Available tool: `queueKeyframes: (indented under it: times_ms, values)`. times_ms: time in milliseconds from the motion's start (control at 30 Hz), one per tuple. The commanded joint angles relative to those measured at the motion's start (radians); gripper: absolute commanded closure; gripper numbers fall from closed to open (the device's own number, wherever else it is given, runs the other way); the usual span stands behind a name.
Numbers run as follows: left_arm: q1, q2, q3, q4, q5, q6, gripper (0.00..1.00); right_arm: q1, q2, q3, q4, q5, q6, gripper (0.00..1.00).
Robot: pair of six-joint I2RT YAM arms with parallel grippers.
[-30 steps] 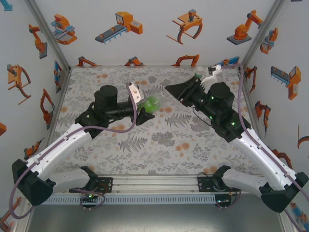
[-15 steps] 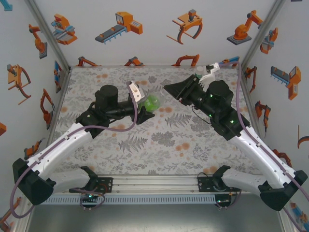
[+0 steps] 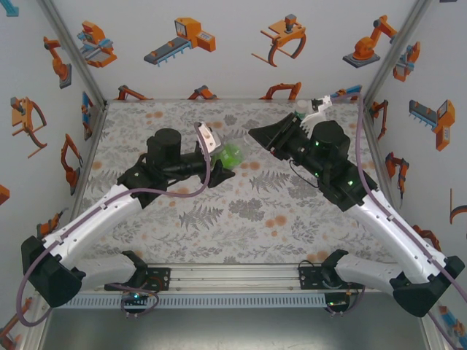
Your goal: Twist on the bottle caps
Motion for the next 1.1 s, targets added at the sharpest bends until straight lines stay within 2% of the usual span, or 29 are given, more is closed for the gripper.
queueKeyframes:
  times_ms: [0,167,333,467,667,933,1067]
  values:
    - [0.001,0.018,0.044,0.023,-0.089,0.021,1.00,0.023,0.023,0.055,-0.092,0.010,0.060,1.00]
    - [-0.003,0.040,0.064,0.007,-0.158,0.082,1.00,0.043,0.050,0.096,-0.207,0.065,0.113,1.00]
    - [-0.017,0.062,0.078,-0.037,-0.175,0.195,1.00,0.049,0.089,0.138,-0.279,0.062,0.142,1.00]
    - [-0.020,0.068,0.076,-0.044,-0.175,0.227,1.00,0.061,0.109,0.147,-0.274,0.048,0.154,1.00]
    - [-0.020,0.052,0.027,0.040,-0.068,0.223,1.00,0.071,0.123,0.174,-0.262,0.024,0.114,1.00]
    - [-0.018,0.031,-0.053,0.177,0.054,0.180,1.00,0.071,0.117,0.291,-0.408,0.041,-0.018,1.00]
    - [-0.017,0.032,-0.071,0.246,0.082,0.149,1.00,0.071,0.121,0.312,-0.398,-0.009,-0.046,1.00]
